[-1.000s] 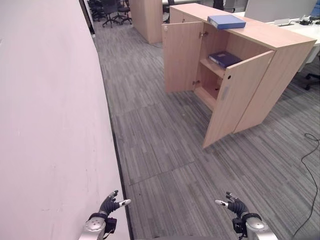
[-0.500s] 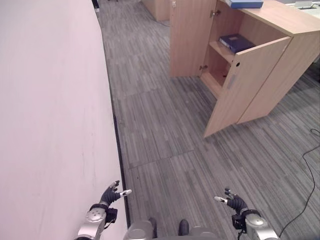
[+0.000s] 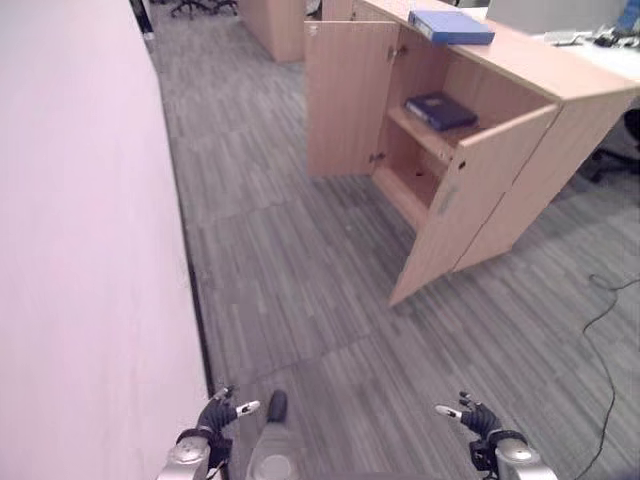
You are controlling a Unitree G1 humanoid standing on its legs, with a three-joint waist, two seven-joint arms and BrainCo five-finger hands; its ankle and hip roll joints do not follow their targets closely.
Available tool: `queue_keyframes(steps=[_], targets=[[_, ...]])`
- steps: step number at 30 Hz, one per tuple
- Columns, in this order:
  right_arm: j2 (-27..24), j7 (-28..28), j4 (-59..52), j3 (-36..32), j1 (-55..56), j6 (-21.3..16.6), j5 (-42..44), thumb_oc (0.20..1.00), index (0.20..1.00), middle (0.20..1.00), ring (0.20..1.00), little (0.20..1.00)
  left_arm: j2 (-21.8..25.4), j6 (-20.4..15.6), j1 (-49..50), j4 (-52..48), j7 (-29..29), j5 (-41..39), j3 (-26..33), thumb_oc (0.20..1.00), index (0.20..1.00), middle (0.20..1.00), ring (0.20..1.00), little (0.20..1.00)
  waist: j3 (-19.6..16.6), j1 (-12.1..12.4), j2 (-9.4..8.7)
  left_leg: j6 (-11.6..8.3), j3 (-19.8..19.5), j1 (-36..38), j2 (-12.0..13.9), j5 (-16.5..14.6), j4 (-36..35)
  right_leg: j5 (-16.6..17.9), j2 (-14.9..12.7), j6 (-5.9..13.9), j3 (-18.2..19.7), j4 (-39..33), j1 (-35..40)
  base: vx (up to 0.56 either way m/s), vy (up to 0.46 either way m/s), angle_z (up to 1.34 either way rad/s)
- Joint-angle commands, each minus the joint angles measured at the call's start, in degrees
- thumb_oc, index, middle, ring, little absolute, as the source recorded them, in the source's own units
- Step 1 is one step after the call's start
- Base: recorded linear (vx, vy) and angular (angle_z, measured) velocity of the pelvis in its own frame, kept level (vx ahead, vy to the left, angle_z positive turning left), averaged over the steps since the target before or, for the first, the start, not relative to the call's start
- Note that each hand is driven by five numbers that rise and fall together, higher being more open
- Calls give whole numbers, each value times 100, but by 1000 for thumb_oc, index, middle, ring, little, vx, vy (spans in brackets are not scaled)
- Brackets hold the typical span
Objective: Put the empty folder in the office cabinet
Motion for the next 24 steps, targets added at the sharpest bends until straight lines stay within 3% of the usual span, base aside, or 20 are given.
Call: queue_keyframes(steps=[1,2,3,5,6,8,9,10,11,13,16,17,18,19,20,22,24], targets=[[-209,-3,-232,-81,-256,-115,11,1000,1000,1000,1000,1000,337,-216,-20,-709,-10,-17,-97,1000,1000,1000,1000,1000,28,161,254,-183,-172,-400,316,-87,-14,1319,-533,492,292,937,-446,355,405,4],[-185,-19,-262,-60,-372,-112,35,1000,1000,1000,1000,1000,457,-201,-71,-839,-3,-67,-95,1000,1000,1000,1000,1000,118,131,309,25,-99,-325,230,-352,96,1914,-489,581,330,1765,-905,353,423,19],[-170,-31,-276,-61,-447,-109,43,1000,1000,1000,1000,1000,520,-190,-91,-892,3,-75,-82,1000,1000,1000,1000,1000,182,103,398,131,-86,-256,218,-481,151,2171,-481,600,230,2159,-1093,253,324,28],[-125,-63,-278,-70,-529,-115,55,1000,1000,1000,1000,1000,583,-157,-152,-907,44,-49,-52,1000,1000,1000,1000,1000,315,28,551,291,-33,10,187,-683,172,2250,-506,608,-18,2854,-1584,243,254,29],[-108,-67,-267,-99,-522,-116,77,1000,1000,1000,1000,1000,579,-166,-161,-902,61,-89,-13,1000,1000,1000,1000,1000,348,-46,625,329,-25,199,173,-767,102,2104,-545,514,-150,2971,-1885,283,237,8],[-100,-72,-269,-152,-456,-118,98,1000,1000,1000,1000,1000,552,-183,-137,-896,82,-104,30,1000,1000,1000,1000,1000,411,-205,677,359,-13,497,26,-948,51,1758,-498,419,-443,2711,-2244,286,152,-14],[-102,-73,-270,-151,-458,-117,98,1000,1000,1000,1000,1000,550,-184,-138,-896,82,-104,31,1000,1000,1000,1000,1000,406,-211,693,356,-22,486,42,-940,50,1776,-481,413,-455,2691,-2243,278,86,15],[-102,-84,-274,-202,-399,-117,137,1000,1000,1000,1000,1000,537,-182,-126,-857,94,-118,51,1000,1000,1000,1000,1000,445,-311,706,356,-4,689,-32,-1065,3,1572,-508,361,-726,2354,-2373,435,75,47],[-123,-105,-193,-302,-319,-114,197,1000,1000,1000,1000,1000,518,-178,-110,-931,85,-150,35,1000,1000,1000,1000,1000,521,-509,705,310,16,1058,-145,-1298,-104,1264,-360,270,-1151,1553,-2690,587,81,60],[-147,-152,3,-468,-223,-121,335,1000,1000,1000,1000,1000,491,-181,-83,-994,54,-104,16,1000,1000,1000,1000,1000,553,-761,684,278,-20,1442,-280,-1511,-228,1355,-101,285,-1167,736,-2908,531,20,8],[-176,-193,182,-663,-86,-122,441,1000,1000,1000,1000,1000,442,-176,-172,-954,51,-46,-15,1000,1000,1000,1000,1000,570,-1000,683,213,18,1855,-349,-1724,-373,1631,-50,307,-1462,140,-3141,378,-9,-10],[-191,-210,252,-733,-39,-115,451,1000,1000,1000,1000,1000,430,-175,-220,-959,48,-20,-32,1000,1000,1000,1000,1000,551,-1067,681,179,86,1964,-369,-1808,-393,1685,-136,281,-1853,-10,-3172,362,-38,44],[-230,-276,491,-953,96,-119,551,1000,1000,1000,1000,1000,405,-192,-224,-1020,0,16,-97,1000,1000,1000,1000,1000,444,-1146,690,166,249,2129,-414,-2019,-323,1615,-318,117,-2469,-90,-3059,351,-40,25],[-235,-273,493,-959,105,-123,553,1000,1000,1000,1000,1000,401,-192,-220,-1022,0,17,-107,1000,1000,1000,1000,1000,446,-1157,704,162,231,2130,-400,-2032,-308,1610,-311,115,-2493,-101,-3035,508,-110,-11],[-324,-335,936,-1297,271,-144,805,1000,1000,1000,1000,1000,338,-232,-222,-1154,-15,-25,-186,1000,1000,1000,1000,1000,329,-1360,755,108,291,2139,-373,-2255,125,1522,-212,-55,-2137,-79,-2937,430,-100,-29],[-484,-436,1377,-1743,405,-115,1086,1000,1000,1000,1000,1000,264,-279,-303,-1255,3,-180,-211,1000,1000,1000,1000,1000,327,-1544,949,-165,458,2023,-256,-1923,955,1388,-3,-210,-1981,-163,-2693,415,-87,-9],[-653,-517,1615,-2004,441,-104,1285,1000,1000,1000,1000,1000,237,-340,-424,-1360,60,-387,-268,1000,1000,1000,1000,1000,477,-1636,911,-441,349,1397,-315,-1309,2414,1310,41,-383,-1743,-224,-2492,171,-74,-18]])
